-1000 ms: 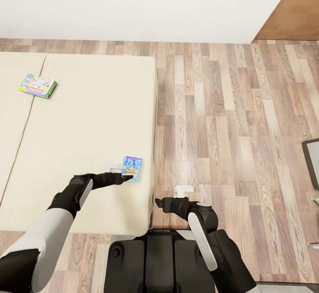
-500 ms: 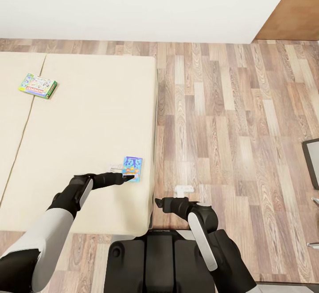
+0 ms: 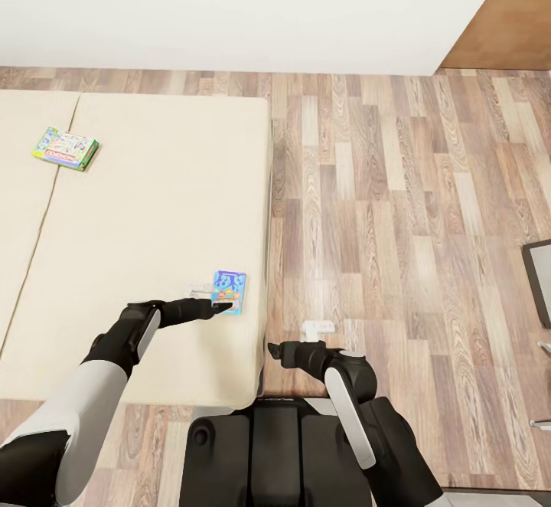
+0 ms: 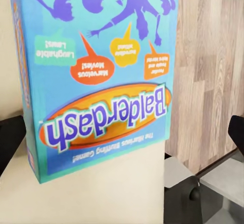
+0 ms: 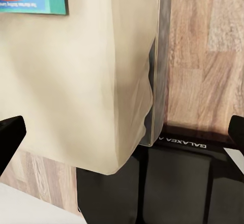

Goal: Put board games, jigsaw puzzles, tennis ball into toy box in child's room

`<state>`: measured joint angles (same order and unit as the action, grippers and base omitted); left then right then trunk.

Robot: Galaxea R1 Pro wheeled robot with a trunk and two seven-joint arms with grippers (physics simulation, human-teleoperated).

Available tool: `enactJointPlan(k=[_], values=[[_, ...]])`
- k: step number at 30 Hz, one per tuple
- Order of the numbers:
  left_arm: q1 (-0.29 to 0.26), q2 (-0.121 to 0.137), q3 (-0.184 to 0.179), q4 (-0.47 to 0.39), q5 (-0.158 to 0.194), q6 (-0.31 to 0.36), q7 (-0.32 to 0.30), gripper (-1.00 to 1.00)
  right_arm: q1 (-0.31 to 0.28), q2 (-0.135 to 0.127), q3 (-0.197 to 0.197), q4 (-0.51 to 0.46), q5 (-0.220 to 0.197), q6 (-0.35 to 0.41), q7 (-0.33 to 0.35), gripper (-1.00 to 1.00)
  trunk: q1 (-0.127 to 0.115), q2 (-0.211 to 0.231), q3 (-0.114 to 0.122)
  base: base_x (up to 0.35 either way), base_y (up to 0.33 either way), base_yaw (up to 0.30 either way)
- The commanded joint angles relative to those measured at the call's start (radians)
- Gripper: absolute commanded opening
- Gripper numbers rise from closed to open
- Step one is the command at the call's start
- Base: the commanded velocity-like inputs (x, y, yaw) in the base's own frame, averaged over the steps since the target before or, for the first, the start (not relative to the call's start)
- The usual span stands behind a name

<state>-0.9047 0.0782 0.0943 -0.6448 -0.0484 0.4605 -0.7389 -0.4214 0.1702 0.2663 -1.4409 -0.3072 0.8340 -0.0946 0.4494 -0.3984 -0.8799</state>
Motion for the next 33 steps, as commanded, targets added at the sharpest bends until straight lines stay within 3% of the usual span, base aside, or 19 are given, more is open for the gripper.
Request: enactJointPlan(k=[1,16,33], values=[[0.0,-0.001,0.005,-0.001,-0.005,0.007,-0.007,1.0,0.0,0.0,0.001,-0.001,-0.01,0.004,-0.01,1.0,0.001,-0.002,-0.001,0.0,0.0,0.0],[0.0,0.0,0.006,-0.001,-0.004,0.009,-0.053,1.0,0.0,-0.001,0.001,-0.001,-0.01,0.004,-0.01,1.0,0.001,-0.002,-0.001,0.0,0.0,0.0],[0.0,0.0,0.007,-0.001,-0.004,0.011,-0.058,1.0,0.0,-0.001,0.001,-0.001,-0.01,0.004,-0.01,1.0,0.001,-0.002,-0.001,0.0,0.0,0.0]])
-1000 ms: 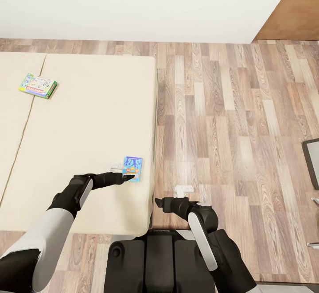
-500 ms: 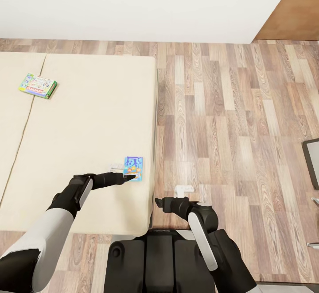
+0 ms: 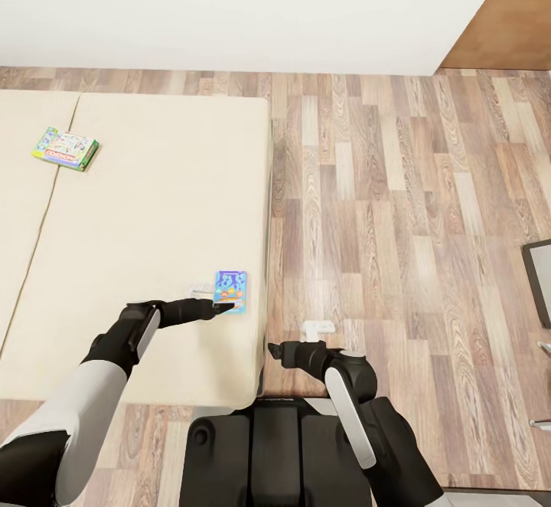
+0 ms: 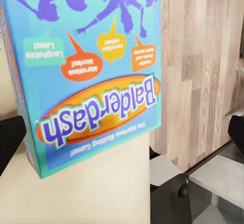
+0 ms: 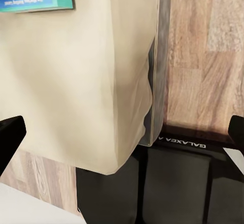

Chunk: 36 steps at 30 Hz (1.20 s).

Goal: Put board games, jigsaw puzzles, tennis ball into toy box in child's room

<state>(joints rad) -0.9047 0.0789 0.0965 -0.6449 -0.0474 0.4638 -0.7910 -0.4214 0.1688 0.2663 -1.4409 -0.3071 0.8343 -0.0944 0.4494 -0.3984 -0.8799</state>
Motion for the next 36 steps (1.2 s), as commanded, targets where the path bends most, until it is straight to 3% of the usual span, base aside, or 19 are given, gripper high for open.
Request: enactJointPlan(k=[1,11,23,30,36], values=[[0.0,0.0,0.005,-0.001,-0.005,0.008,-0.008,1.0,0.0,0.0,0.001,-0.001,-0.01,0.003,-0.01,1.0,0.001,-0.002,-0.001,0.0,0.0,0.0],[0.0,0.003,0.003,-0.001,-0.006,0.009,-0.097,1.0,0.0,0.0,0.001,-0.012,-0.01,0.005,-0.01,1.0,0.001,-0.002,-0.001,0.0,0.0,0.0],[0.0,0.008,0.003,-0.008,-0.01,0.016,-0.101,1.0,0.0,0.0,0.001,-0.014,-0.009,0.005,-0.01,1.0,0.001,-0.002,-0.001,0.0,0.0,0.0],[0.0,0.03,0.003,-0.024,-0.013,0.035,-0.095,1.0,0.0,0.0,0.001,-0.014,-0.01,0.005,-0.01,1.0,0.001,-0.002,-0.001,0.0,0.0,0.0],[0.0,0.033,0.003,-0.027,-0.016,0.042,-0.085,1.0,0.0,0.0,0.001,-0.013,-0.01,0.005,-0.01,1.0,0.001,-0.002,-0.001,0.0,0.0,0.0]])
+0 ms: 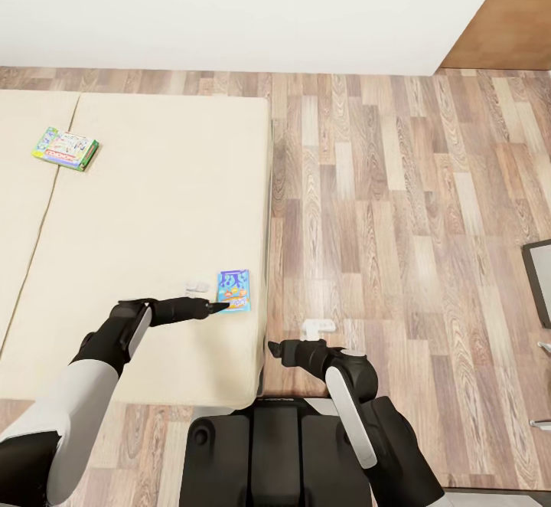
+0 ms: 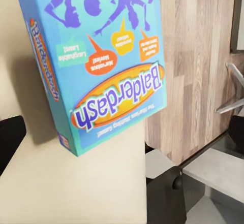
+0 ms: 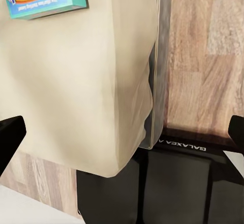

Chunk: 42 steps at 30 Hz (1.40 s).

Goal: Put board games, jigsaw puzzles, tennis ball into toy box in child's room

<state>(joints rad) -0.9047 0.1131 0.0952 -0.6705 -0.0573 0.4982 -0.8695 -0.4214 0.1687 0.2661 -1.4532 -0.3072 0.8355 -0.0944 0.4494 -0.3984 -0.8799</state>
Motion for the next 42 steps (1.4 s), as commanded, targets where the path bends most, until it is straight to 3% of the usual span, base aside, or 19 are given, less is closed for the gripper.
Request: enactJointPlan(k=[1,14,42], values=[[0.0,-0.001,0.005,-0.001,-0.006,0.007,-0.004,1.0,0.0,0.0,0.001,-0.001,-0.01,0.004,-0.01,1.0,0.001,-0.002,-0.001,0.0,0.0,0.0],[0.0,-0.007,0.003,-0.001,-0.007,0.008,0.06,1.0,0.0,0.0,0.001,-0.001,-0.01,0.004,-0.01,1.0,0.001,-0.002,-0.011,0.0,0.0,0.0],[0.0,-0.009,0.004,-0.001,-0.007,0.006,0.064,1.0,0.0,0.0,0.001,-0.001,-0.01,0.004,-0.01,1.0,0.001,-0.002,-0.045,0.0,0.0,0.0]])
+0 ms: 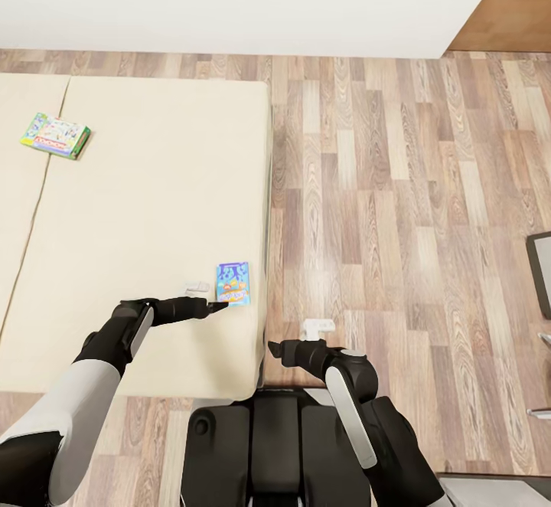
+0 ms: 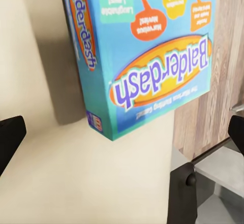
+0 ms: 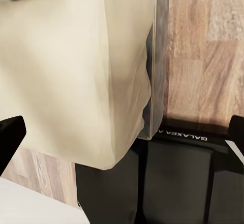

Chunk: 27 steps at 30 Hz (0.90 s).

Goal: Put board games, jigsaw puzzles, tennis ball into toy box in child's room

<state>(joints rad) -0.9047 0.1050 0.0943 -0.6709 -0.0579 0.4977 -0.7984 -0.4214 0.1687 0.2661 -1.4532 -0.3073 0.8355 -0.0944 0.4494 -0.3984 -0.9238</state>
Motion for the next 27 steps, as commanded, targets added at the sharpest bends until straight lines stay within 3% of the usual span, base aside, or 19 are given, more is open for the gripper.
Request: enactJointPlan(k=[1,13,20,27], values=[[0.0,-0.001,0.005,-0.001,-0.006,0.007,-0.007,1.0,0.0,0.0,0.001,-0.001,-0.01,0.004,-0.01,1.0,0.001,-0.002,-0.002,0.0,0.0,0.0],[-0.001,-0.001,0.007,-0.001,-0.002,0.01,0.013,1.0,0.0,-0.001,-0.002,-0.001,-0.011,0.004,-0.01,1.0,0.001,-0.002,-0.003,0.0,0.0,0.0],[-0.038,-0.002,0.007,-0.001,0.005,0.046,0.144,1.0,0.0,-0.003,-0.008,0.002,-0.009,0.001,-0.014,1.0,0.001,-0.002,-0.003,0.0,0.0,0.0],[-0.071,-0.021,0.007,-0.001,0.003,0.059,0.173,1.0,0.0,-0.003,-0.01,0.001,-0.01,0.001,-0.014,1.0,0.001,-0.002,-0.003,0.0,0.0,0.0]])
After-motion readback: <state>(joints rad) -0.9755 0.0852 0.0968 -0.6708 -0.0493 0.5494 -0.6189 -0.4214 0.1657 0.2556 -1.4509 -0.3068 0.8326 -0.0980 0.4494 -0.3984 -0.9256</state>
